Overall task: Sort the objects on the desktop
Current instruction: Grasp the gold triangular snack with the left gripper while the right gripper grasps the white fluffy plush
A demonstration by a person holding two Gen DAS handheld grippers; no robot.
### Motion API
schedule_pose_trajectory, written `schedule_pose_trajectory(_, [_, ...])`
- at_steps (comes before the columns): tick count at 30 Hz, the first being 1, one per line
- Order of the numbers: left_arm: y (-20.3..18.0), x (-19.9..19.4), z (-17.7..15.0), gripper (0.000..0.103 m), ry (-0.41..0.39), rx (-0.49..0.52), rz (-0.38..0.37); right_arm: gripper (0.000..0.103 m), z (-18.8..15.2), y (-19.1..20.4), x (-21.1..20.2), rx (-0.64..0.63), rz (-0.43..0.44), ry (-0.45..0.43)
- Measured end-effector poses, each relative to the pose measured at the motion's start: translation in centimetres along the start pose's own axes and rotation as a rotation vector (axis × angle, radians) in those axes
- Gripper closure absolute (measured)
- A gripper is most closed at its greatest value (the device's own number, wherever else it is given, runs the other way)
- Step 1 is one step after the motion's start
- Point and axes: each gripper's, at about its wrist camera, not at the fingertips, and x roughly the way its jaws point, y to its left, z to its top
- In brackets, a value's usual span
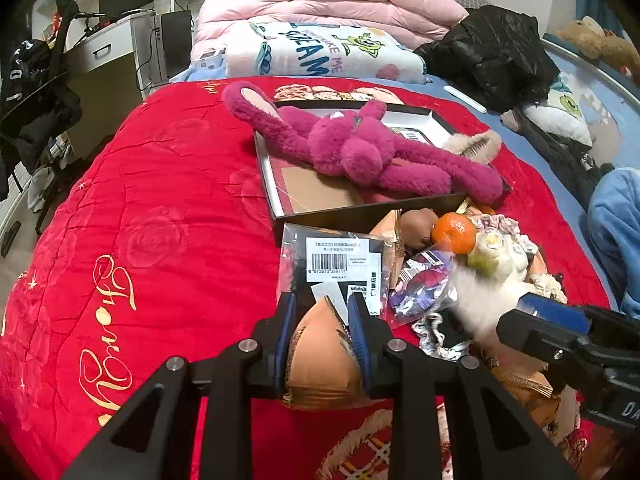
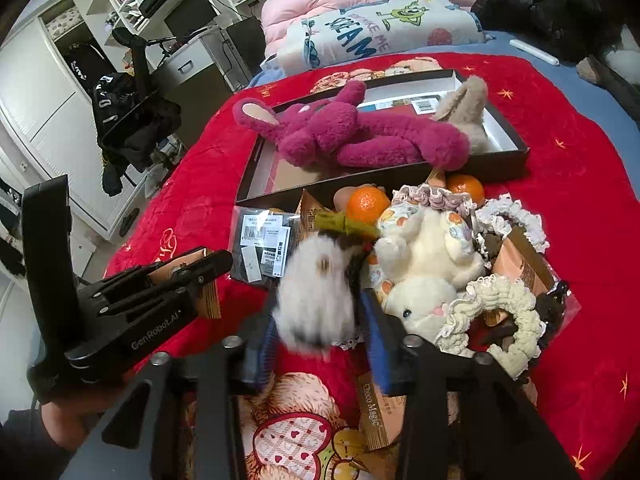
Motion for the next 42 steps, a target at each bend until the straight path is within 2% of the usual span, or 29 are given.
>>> schedule_pose_trajectory(5, [-0.1,0.1,-0.1,0.075,0.010,0.004,-0.002,0.056,0.0,-0.1,-0.1,0.006,0.003,-0.004])
schedule_pose_trajectory(11, [-0.2,0.2,-0.2,0.075,0.017,0.008,-0.012,0.057,-1.0,0.4,2.1,-0.022,-0.029,0.077])
schedule_pose_trajectory(14, [-0.3,0.2,-0.2,0.075,0.020,0.011,-0.019,0.062,-1.5,0.4,3.2,-0.032,-0.058,0.106])
schedule_pose_trajectory(15, [-0.3,0.2,-0.2,0.075,0.020,0.012,-0.021,0.065,-1.7,0.4,4.0,-0.042,-0.094,0.123])
schedule_pose_trajectory(16, [-0.3,0.2,-0.2,0.075,0.020,0.013,-0.022,0.072,-1.7,0.4,4.0,-0.042,-0.094,0.123])
schedule_pose_trajectory(18, [-0.4,0.1,-0.2,0.075,0.017,0.015,-0.026,0.073,-2.1,-0.1,4.7,-0.013,-0.098,0.144])
schedule_pose_trajectory(27, [-0.4,-0.3,0.1,0.075,0.000,0.011,-0.041,0.075,-1.8,0.3,3.4,-0.019,-0.091,0.084])
schedule_pose_trajectory(37, [-0.8,-1.6,0.7,0.075,-0.049,0.023,-0.045,0.077,0.3,1.2,-0.2,-0.003,-0.042,-0.041])
schedule_pose_trajectory(42, [-0.6,-3.0,1.4,0.075,-0.105,0.015,-0.052,0.077,1.0,1.5,-2.3,0.002,-0.008,-0.112])
